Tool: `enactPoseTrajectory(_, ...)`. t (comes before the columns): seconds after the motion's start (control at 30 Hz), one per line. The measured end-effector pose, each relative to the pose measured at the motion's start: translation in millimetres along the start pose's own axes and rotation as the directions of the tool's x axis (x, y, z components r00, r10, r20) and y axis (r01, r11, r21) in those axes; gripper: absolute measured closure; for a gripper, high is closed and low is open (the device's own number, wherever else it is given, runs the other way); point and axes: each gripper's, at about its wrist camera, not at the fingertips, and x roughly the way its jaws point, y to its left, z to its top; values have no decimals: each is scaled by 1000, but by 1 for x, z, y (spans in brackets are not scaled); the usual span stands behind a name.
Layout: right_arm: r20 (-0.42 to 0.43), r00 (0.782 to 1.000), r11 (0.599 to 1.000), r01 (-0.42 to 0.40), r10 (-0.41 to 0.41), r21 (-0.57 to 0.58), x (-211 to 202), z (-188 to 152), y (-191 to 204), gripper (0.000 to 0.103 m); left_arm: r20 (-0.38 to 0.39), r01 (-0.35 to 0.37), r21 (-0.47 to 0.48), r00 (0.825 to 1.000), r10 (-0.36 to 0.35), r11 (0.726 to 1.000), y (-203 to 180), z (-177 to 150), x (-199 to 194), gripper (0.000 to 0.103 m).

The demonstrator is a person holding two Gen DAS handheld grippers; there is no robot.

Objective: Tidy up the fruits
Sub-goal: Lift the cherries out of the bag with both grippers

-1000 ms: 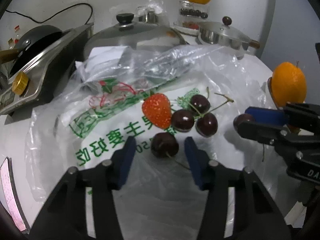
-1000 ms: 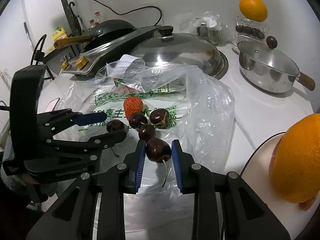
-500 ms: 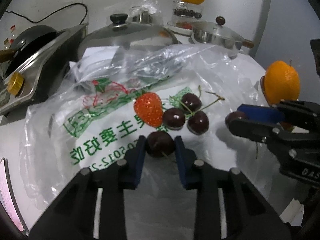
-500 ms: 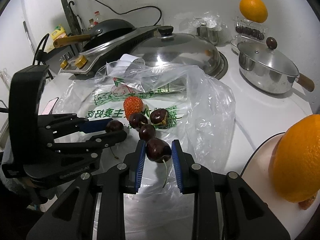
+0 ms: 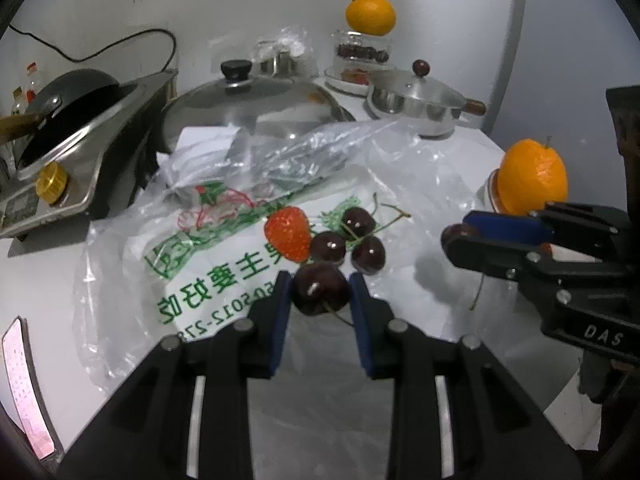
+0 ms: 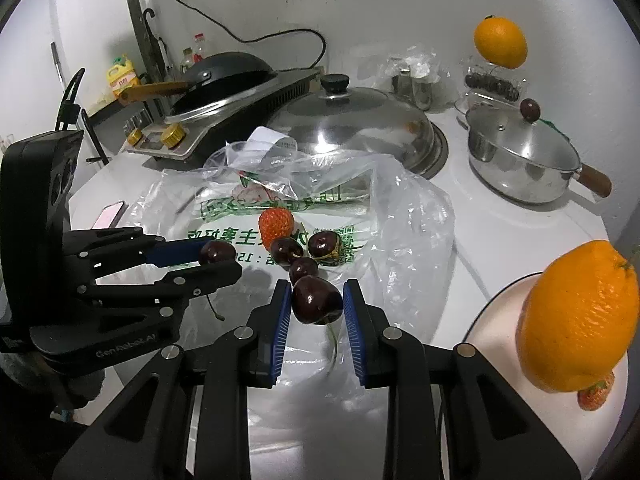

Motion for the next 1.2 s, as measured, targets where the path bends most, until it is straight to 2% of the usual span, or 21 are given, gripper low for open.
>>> enactPoseTrajectory(0.37,41,999,1000,16,-16,7,-30,-7,-3,75,36,3,19,999,-3,1000,-16,0,-23,73)
enactPoseTrajectory(0.57,41,999,1000,2,-3,12,-31,-11,-4,75,40,-13,17,999,12,1000,-21,-1,-26,73)
enactPoseTrajectory(1.03,-21,1000,999,-24,23,-23,15,1,7,75,31,1,-1,1000,-1,1000,-4,-3,-16,73)
enactPoseTrajectory(1.2,-45,999,1000,-7,5,-26,32,6,3,75,15,14,-15,1000,-14,1000,2,-2,-4,73)
